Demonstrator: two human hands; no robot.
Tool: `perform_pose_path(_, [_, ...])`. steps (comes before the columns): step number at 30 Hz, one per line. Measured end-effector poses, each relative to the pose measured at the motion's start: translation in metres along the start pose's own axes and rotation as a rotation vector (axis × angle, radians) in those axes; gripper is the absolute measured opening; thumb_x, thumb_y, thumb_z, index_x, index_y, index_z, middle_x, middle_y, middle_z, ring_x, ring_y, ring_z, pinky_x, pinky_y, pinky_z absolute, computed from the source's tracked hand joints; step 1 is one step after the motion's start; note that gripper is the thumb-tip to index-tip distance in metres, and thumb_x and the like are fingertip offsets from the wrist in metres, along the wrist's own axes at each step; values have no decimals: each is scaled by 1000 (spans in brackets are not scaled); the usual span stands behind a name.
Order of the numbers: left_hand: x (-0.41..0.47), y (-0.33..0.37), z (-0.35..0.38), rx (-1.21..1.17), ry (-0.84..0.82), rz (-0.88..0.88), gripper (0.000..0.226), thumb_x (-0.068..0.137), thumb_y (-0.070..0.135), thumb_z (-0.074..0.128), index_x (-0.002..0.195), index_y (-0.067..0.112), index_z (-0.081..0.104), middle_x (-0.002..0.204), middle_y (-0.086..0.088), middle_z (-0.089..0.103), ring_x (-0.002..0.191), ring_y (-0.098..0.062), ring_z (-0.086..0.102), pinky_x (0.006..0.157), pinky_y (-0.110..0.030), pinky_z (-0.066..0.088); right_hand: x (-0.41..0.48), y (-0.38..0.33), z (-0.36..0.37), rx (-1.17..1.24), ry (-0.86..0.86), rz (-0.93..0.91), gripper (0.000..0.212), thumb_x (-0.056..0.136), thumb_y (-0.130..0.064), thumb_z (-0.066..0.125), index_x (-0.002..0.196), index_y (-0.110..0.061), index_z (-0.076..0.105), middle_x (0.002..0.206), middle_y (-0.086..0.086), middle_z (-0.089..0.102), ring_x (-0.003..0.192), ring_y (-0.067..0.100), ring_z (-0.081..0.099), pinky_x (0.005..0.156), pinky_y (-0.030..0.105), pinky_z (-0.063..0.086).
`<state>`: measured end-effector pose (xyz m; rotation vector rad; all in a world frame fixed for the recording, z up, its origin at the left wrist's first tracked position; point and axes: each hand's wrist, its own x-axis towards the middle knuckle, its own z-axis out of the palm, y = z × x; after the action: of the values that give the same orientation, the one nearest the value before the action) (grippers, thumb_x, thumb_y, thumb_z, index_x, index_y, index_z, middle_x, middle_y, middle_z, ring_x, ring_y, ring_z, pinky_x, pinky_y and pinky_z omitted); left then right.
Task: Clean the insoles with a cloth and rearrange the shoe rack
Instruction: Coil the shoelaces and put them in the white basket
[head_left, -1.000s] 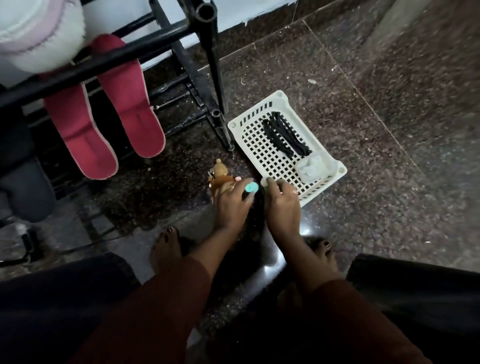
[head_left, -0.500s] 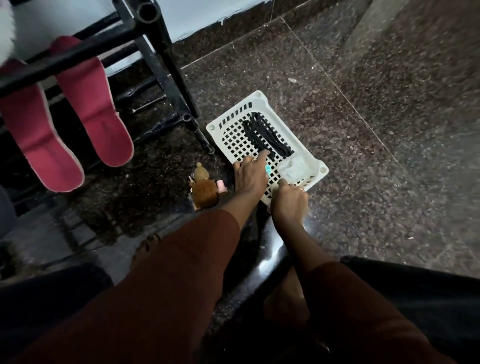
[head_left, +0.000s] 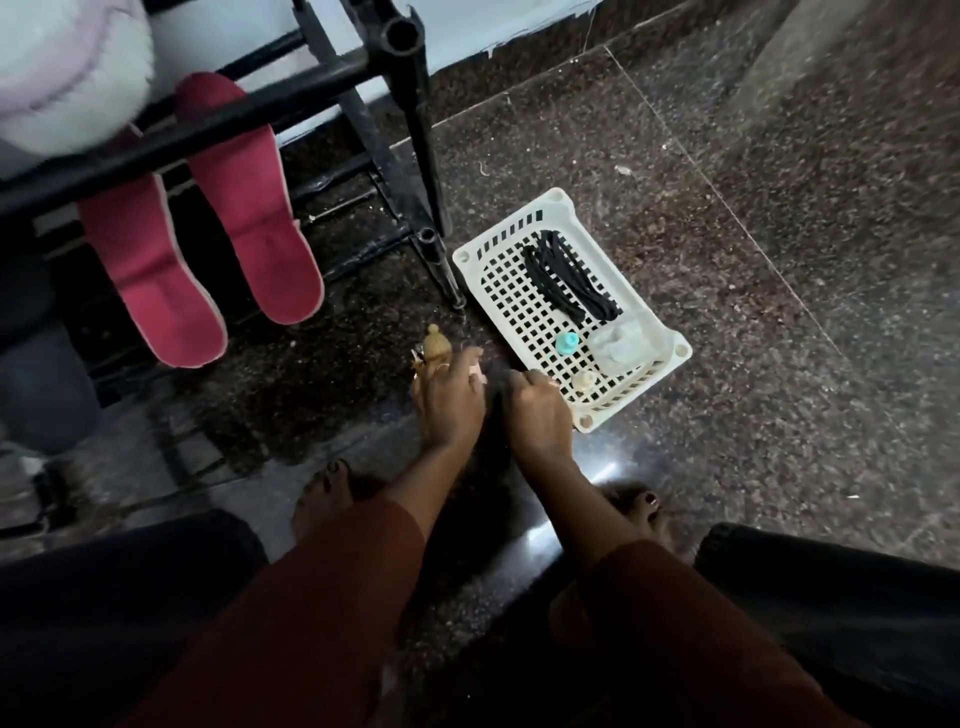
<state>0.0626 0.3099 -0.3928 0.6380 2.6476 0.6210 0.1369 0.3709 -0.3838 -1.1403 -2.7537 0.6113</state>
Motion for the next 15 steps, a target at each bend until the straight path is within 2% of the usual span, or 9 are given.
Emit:
perform_pose_path(1, [-3, -9, -1, -4, 18, -31, 32, 90, 16, 53, 120, 24, 60, 120, -2, 64, 119, -23, 48, 97, -37, 30, 2, -8, 5, 16, -61, -12, 6, 78, -8, 65, 77, -2, 64, 69, 17, 60, 59, 34, 61, 46, 32, 44])
perform_pose_path(4, [-5, -29, -5, 32, 24, -99, 29, 91, 18, 52, 118, 24, 61, 122, 0, 62, 118, -23, 47, 95, -37, 30, 13, -27, 17, -33, -223, -11, 21, 94, -14, 44, 107, -4, 57, 101, 16, 61, 91, 35, 61, 70, 40, 49])
perform_pose_path(6, [-4, -35, -7, 55, 15, -116, 28, 91, 19, 52, 117, 23, 60, 123, 1, 61, 118, -22, 47, 95, -36, 29, 23, -35, 22, -93, -281, 7, 26, 96, -14, 37, 114, -4, 52, 110, 15, 60, 101, 33, 58, 77, 39, 48])
perform_pose_path(10, [-2, -39, -8, 6, 30, -131, 27, 90, 18, 53, 114, 23, 62, 121, 2, 62, 116, -22, 48, 93, -35, 29, 37, -41, 38, -212, -317, 55, 26, 97, -9, 32, 114, -4, 50, 112, 15, 62, 106, 31, 57, 80, 35, 47])
perform_pose_path(15, [-5, -36, -4, -19, 38, -116, 28, 89, 18, 54, 115, 24, 63, 118, 1, 64, 115, -22, 50, 91, -34, 29, 37, -41, 42, -186, -351, 103, 22, 96, -12, 37, 113, -3, 47, 111, 17, 62, 103, 33, 59, 80, 37, 46])
